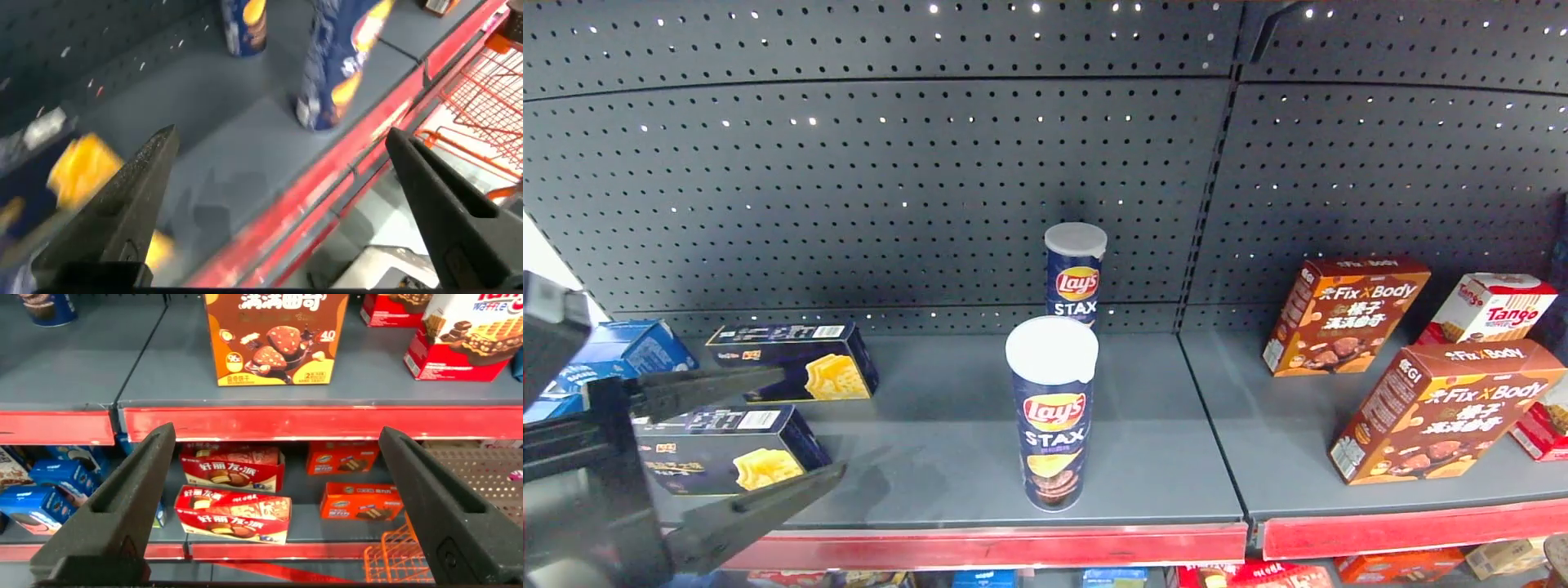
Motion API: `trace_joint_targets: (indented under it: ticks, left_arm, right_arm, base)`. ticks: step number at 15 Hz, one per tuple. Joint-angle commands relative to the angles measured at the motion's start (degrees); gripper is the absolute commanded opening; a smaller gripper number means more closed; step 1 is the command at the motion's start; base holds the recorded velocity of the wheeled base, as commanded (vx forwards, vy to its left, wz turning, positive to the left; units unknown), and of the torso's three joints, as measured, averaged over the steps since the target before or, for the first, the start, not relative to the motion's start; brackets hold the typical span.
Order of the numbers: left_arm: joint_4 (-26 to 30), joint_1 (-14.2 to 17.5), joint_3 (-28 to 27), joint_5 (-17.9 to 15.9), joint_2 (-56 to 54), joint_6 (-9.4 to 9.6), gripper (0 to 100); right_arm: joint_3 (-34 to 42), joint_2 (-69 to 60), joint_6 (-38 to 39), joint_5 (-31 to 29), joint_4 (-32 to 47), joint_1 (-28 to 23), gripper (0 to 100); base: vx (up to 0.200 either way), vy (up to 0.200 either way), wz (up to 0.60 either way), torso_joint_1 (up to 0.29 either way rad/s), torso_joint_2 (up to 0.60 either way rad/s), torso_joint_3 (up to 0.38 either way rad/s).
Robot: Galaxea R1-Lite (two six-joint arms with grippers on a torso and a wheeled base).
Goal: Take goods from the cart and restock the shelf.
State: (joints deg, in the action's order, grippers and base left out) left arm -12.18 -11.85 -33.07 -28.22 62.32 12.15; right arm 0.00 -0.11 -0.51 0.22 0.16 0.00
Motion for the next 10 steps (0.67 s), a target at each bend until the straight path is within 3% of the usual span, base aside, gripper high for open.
trace_joint_targets:
  ticks: [1, 10]
  left_arm:
    - [-10.9, -2.7, -0.4, 0.4, 17.0, 0.24, 100]
    - [-21.1, -5.4, -0.9, 4.4, 34.3, -0.2, 100]
  right_arm:
    - [0.0, 0.1, 0.0, 0.0, 0.0, 0.0, 100]
    - [0.0, 0.1, 0.0, 0.0, 0.0, 0.0, 100]
  base:
    - [0.0, 0.0, 0.0, 0.0, 0.0, 0.0]
    - [0.0, 0.0, 0.0, 0.0, 0.0, 0.0]
